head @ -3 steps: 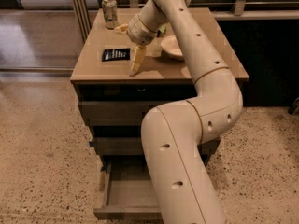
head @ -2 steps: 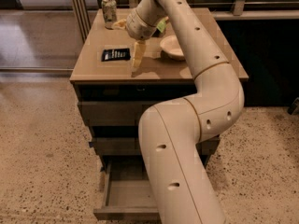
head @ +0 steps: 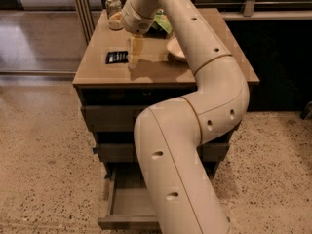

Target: Place rxbar chocolate into bottom drawer

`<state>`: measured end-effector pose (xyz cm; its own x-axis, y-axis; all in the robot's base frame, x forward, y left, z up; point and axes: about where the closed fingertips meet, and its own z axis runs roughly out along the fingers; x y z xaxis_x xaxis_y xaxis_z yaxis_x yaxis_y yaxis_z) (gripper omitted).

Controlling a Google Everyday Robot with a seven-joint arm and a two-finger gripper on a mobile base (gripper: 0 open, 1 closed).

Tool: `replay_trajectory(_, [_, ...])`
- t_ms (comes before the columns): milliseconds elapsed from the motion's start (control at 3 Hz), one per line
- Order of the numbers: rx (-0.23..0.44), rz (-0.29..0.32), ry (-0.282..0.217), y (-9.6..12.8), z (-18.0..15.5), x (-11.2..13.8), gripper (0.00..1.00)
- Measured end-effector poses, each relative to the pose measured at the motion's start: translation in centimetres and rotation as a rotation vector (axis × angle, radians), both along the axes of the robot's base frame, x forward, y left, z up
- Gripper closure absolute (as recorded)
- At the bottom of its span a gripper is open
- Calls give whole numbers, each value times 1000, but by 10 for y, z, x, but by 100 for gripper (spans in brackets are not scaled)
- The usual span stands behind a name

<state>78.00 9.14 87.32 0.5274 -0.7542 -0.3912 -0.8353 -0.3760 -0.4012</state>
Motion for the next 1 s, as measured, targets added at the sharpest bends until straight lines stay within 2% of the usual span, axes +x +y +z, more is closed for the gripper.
replay_trajectory(667, [26, 8, -12, 2, -2, 4, 0])
replay_trajectory(1000, [52, 11, -16, -5, -5, 7, 0])
